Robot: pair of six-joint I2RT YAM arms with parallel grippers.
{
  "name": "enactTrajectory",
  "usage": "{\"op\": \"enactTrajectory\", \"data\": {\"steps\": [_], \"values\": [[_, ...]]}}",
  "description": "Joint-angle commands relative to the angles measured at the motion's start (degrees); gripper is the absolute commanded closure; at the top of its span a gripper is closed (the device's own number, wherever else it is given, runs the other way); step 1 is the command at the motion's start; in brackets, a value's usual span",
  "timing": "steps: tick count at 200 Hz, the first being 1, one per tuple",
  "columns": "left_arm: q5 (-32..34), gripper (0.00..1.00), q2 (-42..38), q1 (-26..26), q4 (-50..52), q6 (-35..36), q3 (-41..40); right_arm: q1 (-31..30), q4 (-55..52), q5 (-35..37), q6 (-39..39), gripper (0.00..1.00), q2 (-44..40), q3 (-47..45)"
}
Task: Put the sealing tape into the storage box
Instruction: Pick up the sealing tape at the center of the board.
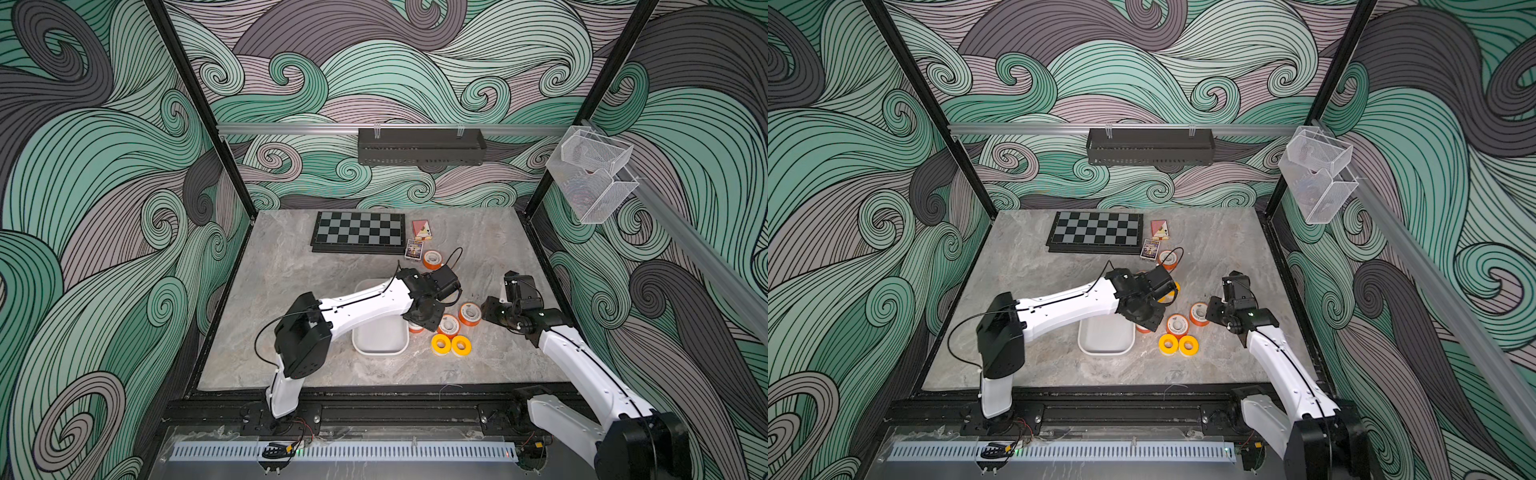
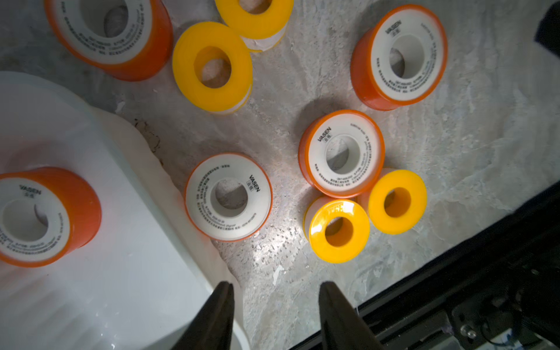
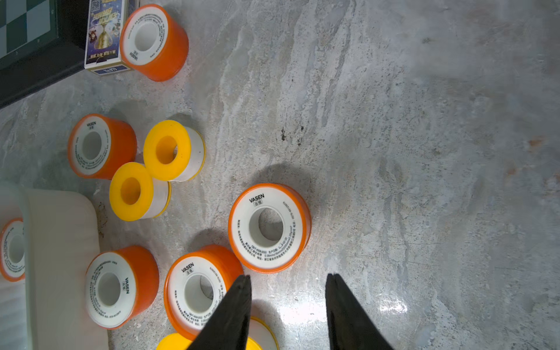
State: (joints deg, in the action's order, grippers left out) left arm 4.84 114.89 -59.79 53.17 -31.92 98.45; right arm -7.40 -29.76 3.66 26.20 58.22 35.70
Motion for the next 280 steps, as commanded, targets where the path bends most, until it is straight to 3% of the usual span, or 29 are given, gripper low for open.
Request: {"op": "enactTrajectory", "data": {"steps": [1, 46, 163, 280], "values": [[3.77, 0.5, 4.47, 0.01, 4.7, -1.14, 5.27, 0.28, 3.43, -2.25, 1.44, 0.56, -0.08, -0.21], [5.85, 0.5, 11.74, 0.57, 8.14, -1.92, 12.26, 0.28, 5.44, -4.32, 2.01, 0.56, -0.2, -1.56], [0.71, 0.51, 14.65, 1.69, 1.74, -2.97, 7.6, 0.29, 6.67, -5.86, 2.42, 0.56, -1.88, -2.68], [4.01, 0.69, 16.25, 1.35, 4.82, -2.75, 10.35, 0.28, 7.76, -7.52, 2.55, 0.55, -0.46, -2.9]]}}
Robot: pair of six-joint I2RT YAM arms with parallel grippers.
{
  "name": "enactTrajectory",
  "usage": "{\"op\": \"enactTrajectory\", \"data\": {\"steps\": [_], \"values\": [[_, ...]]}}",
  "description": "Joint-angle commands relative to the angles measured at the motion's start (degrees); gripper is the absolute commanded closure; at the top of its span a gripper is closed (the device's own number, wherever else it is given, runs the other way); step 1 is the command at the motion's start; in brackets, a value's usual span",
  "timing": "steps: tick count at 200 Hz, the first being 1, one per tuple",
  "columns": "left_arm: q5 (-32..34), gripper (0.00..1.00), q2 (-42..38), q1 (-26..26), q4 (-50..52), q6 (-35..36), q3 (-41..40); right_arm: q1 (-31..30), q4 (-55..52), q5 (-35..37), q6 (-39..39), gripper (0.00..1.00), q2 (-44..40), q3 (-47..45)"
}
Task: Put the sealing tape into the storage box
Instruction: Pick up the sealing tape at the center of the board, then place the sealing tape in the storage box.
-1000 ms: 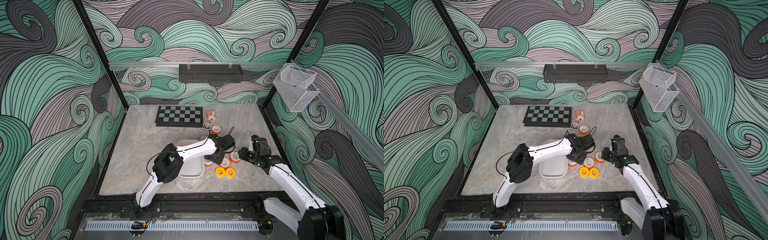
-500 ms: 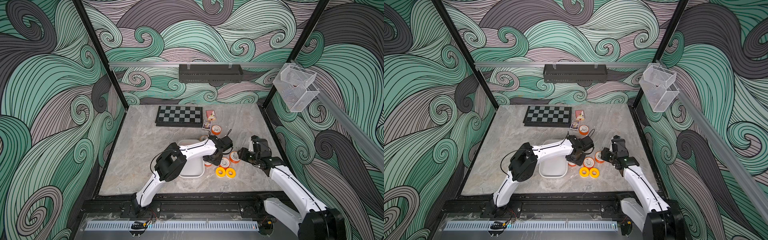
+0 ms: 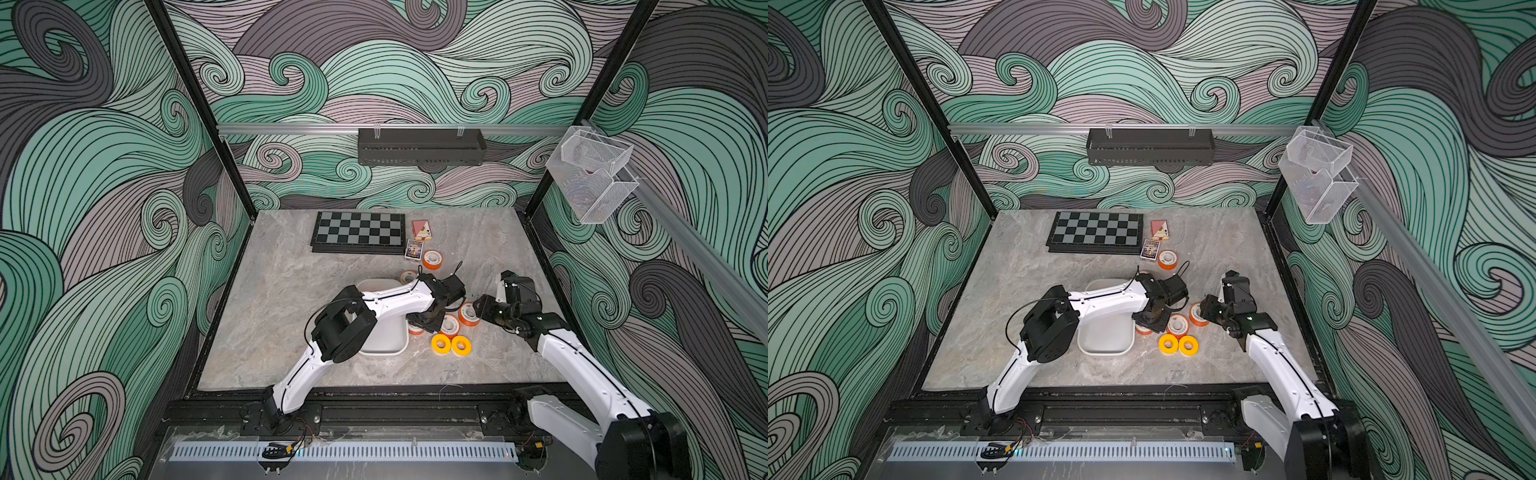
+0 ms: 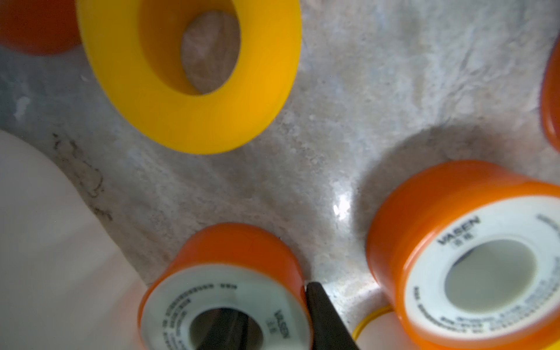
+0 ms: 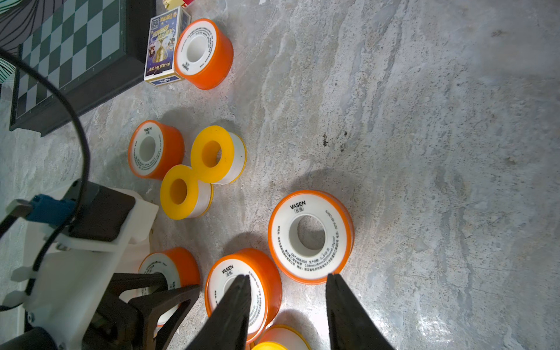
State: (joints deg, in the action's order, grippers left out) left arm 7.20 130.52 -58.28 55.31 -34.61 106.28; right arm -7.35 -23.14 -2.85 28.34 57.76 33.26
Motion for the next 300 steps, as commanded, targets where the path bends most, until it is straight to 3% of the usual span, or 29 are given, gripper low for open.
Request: {"op": "enactTrajectory", "data": {"steps": [1, 93, 123, 154, 183, 204, 258, 300], "values": [[1.66, 0.69, 0.53, -0.16, 2.65, -0.04, 2.48, 0.24, 1.15, -1.01, 0.41, 0.55, -0.01, -0.46], [0.65, 0.71, -5.78, -2.15, 8.68, 3.2, 13.23, 0.24, 2.02, -1.72, 0.5, 0.55, 1.29, -0.4], [4.68, 0.71, -8.86, -1.71, 12.64, 4.36, 14.47, 0.24, 1.97, -2.06, 0.45, 0.55, 1.68, -0.24], [5.09, 0.71, -17.63, 2.61, 10.25, 4.79, 3.33, 0.28, 2.86, -2.64, 0.56, 0.55, 2.07, -0.56], [1.65, 0.71, -26.74, 7.67, 2.59, 5.13, -11.26, 0.24, 3.1, -3.54, 0.69, 0.55, 3.45, -0.46], [-1.13, 0.71, -28.9, 9.75, -2.79, 5.42, -18.85, 0.19, 4.71, -3.65, 0.84, 0.55, 3.76, -0.7], [-6.69, 0.72, -23.24, 10.73, -9.04, 5.29, -22.63, 0.24, 4.87, -3.85, 0.84, 0.55, 3.73, -0.91], [-7.01, 0.71, -20.22, 10.73, -11.71, 5.38, -23.01, 0.24, 5.03, -3.83, 0.84, 0.55, 4.02, -0.91]]}}
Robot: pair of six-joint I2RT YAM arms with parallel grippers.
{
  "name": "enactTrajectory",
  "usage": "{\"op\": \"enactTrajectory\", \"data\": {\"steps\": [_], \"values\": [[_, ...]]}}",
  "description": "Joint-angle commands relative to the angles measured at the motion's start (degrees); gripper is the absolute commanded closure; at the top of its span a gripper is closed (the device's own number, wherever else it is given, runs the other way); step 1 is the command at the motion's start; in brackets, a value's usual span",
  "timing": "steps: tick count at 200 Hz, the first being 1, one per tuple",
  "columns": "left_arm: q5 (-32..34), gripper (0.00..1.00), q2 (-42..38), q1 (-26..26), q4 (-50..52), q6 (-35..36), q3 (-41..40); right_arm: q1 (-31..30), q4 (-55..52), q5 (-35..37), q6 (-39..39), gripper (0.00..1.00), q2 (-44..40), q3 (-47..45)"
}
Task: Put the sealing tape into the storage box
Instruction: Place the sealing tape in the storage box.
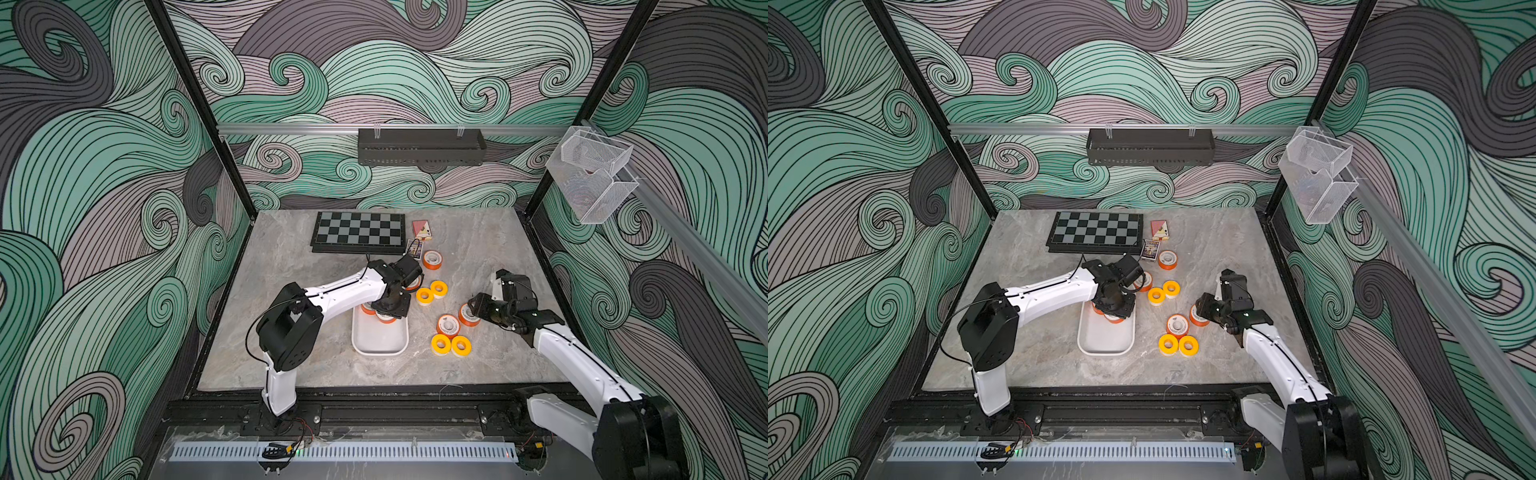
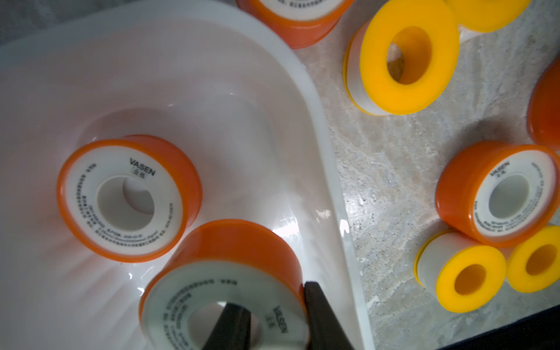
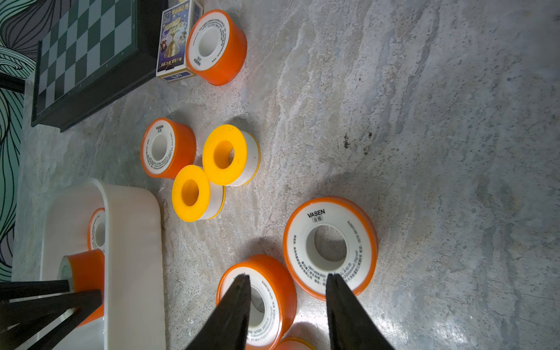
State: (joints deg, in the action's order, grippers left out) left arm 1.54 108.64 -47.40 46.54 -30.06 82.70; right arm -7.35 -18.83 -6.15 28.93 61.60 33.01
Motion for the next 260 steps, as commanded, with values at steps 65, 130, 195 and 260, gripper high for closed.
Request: {"op": "enactTrajectory", "data": {"steps": [65, 130, 195, 260], "values": [[-0.23, 0.68, 5.56, 0.55, -2.95, 2.41, 2.58, 0.24, 0.81, -0.72, 0.26, 0.55, 0.27, -0.67], [-0.21, 0.6, 7.33, 1.76, -2.51, 4.18, 5.36, 0.24, 0.81, -1.0, 0.03, 0.55, 0.8, -0.58], [-0.48, 0.56, 3.15, 1.96, -0.46, 5.17, 5.75, 0.19, 1.16, -1.58, -0.05, 0.55, 1.41, -0.49], [0.65, 0.56, -11.92, 1.87, 4.71, 3.81, 2.06, 0.24, -0.45, -0.76, -0.97, 0.54, 4.39, 1.44]]}}
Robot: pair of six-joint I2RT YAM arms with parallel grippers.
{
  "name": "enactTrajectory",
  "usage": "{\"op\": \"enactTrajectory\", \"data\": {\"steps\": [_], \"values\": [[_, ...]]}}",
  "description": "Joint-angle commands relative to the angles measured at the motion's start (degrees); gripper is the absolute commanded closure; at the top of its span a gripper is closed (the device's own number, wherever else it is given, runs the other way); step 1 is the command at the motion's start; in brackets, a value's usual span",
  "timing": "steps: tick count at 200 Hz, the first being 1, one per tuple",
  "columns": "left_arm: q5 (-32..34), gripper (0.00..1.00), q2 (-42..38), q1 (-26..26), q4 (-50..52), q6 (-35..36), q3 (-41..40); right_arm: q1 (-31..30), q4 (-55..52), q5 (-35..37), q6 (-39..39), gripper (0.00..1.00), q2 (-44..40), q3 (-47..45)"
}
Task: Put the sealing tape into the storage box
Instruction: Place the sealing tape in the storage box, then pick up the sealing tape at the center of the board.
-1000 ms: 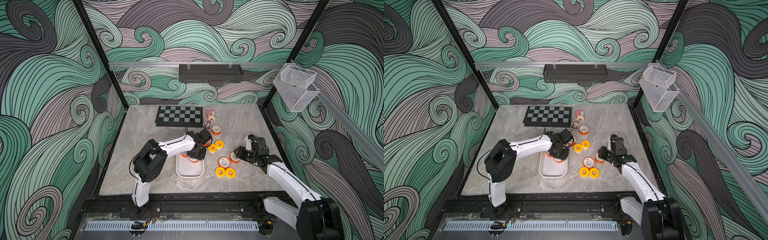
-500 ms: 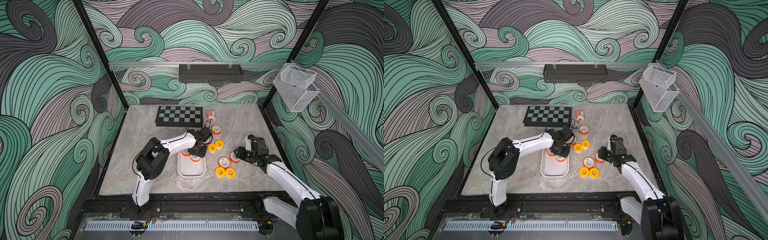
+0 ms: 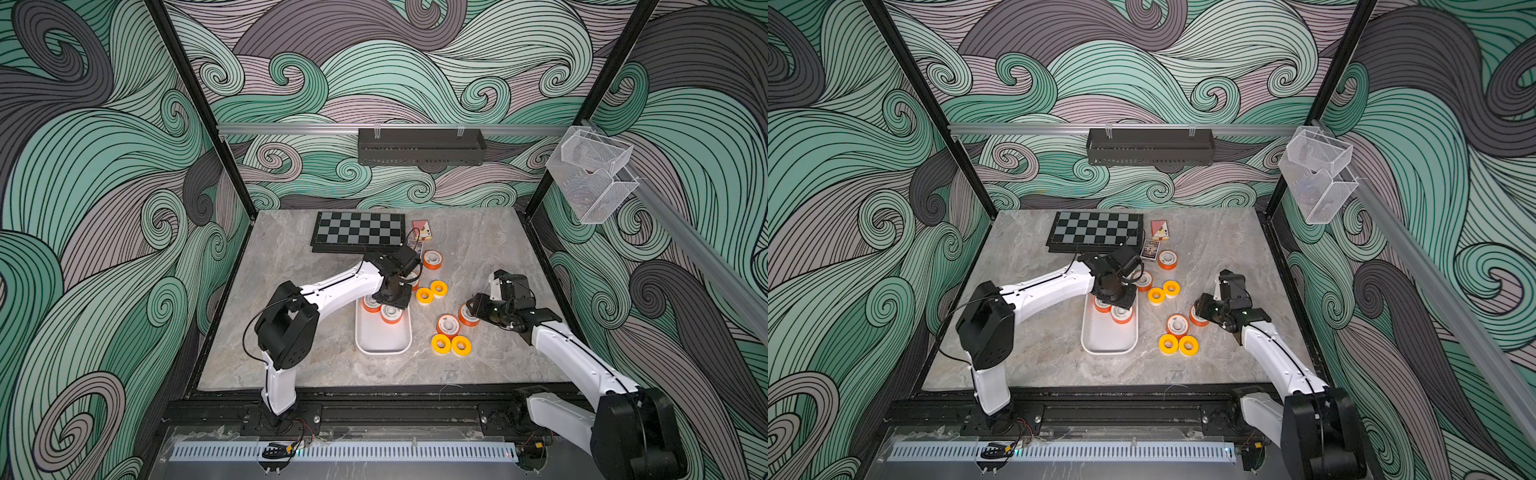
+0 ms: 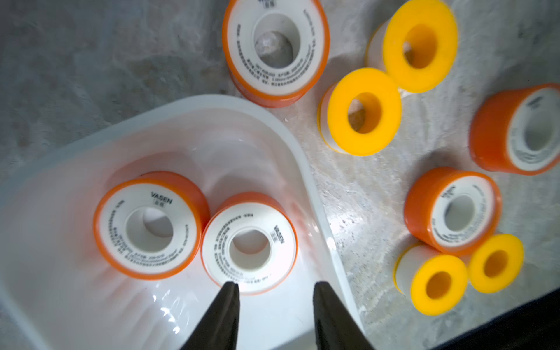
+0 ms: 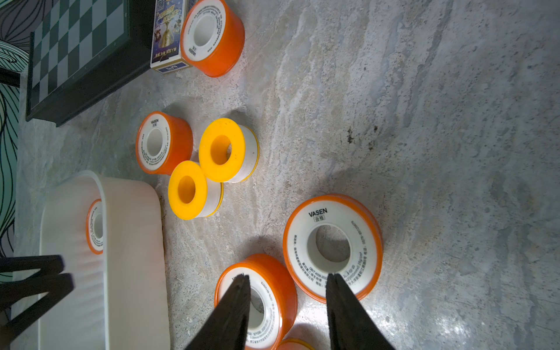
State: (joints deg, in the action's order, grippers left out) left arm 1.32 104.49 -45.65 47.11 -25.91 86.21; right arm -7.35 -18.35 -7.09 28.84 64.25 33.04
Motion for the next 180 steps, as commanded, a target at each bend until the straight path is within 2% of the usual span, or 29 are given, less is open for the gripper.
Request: {"op": "enactTrajectory", "data": {"steps": [1, 43, 86, 130, 180], "values": [[0.92, 0.56, -8.1, 0.12, 4.22, -0.4, -1.6, 0.24, -1.0, 0.21, -0.93, 0.54, 1.84, 1.5], [4.53, 0.53, -25.02, 0.13, 7.47, -1.12, -9.68, 0.24, -6.07, 4.6, -2.98, 0.54, 5.56, 5.75], [5.09, 0.5, -40.17, 0.32, 4.11, -1.51, -20.1, 0.24, -8.41, 9.04, -4.27, 0.53, 9.4, 8.42], [9.06, 0.49, -47.11, 0.39, 8.41, -1.63, -23.95, 0.24, -11.27, 8.81, -4.78, 0.55, 15.73, 11.26], [10.13, 0.49, -50.95, 0.39, 9.38, -2.04, -26.67, 0.06, -11.33, 8.28, -4.51, 0.52, 19.45, 11.7]]}}
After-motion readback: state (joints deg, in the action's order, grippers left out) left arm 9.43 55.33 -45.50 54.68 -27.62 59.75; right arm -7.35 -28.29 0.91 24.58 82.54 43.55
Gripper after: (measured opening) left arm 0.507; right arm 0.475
